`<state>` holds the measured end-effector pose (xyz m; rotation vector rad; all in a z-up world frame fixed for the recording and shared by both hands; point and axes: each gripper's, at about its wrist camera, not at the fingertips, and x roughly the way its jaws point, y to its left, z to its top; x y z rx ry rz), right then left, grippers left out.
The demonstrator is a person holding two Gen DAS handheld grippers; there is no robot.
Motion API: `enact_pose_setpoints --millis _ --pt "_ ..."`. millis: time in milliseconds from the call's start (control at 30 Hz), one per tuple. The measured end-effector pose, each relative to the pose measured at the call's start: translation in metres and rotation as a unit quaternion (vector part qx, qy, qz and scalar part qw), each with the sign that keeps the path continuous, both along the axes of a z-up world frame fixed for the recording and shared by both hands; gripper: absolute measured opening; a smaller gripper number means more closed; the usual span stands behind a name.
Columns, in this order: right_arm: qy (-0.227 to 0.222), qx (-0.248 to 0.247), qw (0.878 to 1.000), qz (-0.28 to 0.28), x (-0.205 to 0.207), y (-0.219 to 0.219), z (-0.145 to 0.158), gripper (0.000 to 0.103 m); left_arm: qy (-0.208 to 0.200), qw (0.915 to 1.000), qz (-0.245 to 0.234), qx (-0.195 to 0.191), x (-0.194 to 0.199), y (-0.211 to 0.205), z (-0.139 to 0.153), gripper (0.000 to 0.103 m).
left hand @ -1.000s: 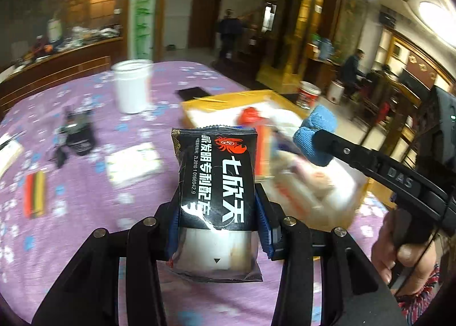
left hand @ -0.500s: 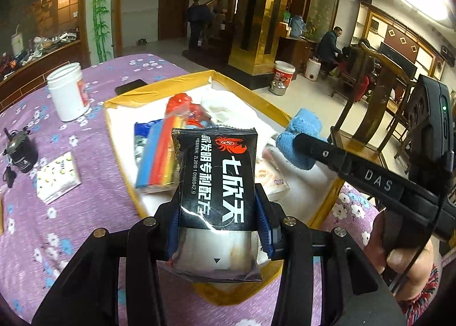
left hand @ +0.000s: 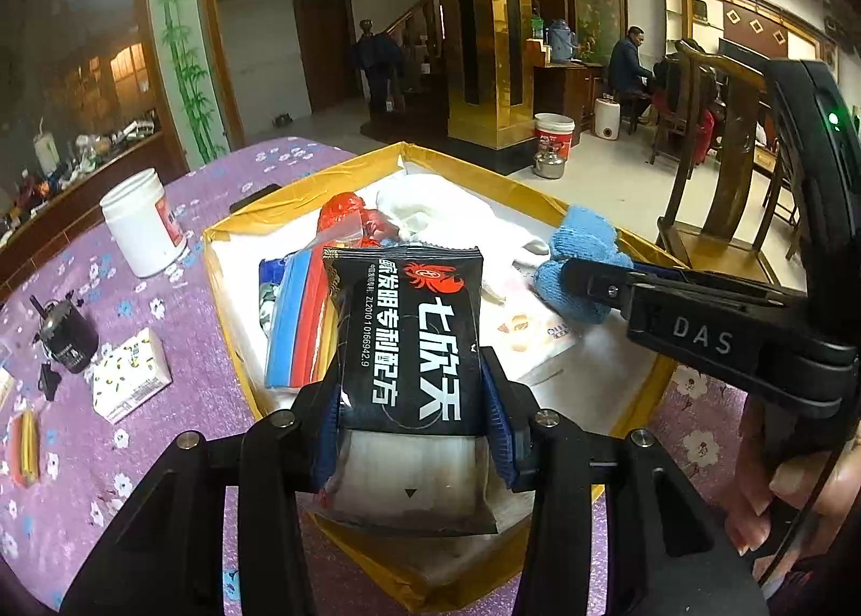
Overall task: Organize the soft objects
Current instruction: 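Carry the black pack and the blue towel over the tray and lower them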
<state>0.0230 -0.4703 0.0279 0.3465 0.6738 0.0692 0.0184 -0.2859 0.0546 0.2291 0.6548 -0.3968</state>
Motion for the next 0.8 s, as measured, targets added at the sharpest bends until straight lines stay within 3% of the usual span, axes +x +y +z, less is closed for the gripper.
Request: enact_pose_setpoints --millis 800 --pt "0.012 -0.059 0.998 0.007 0.008 0.016 -0.002 0.034 -0.039 0.9986 -0.001 0.037 -0.011 -0.010 -0.003 0.043"
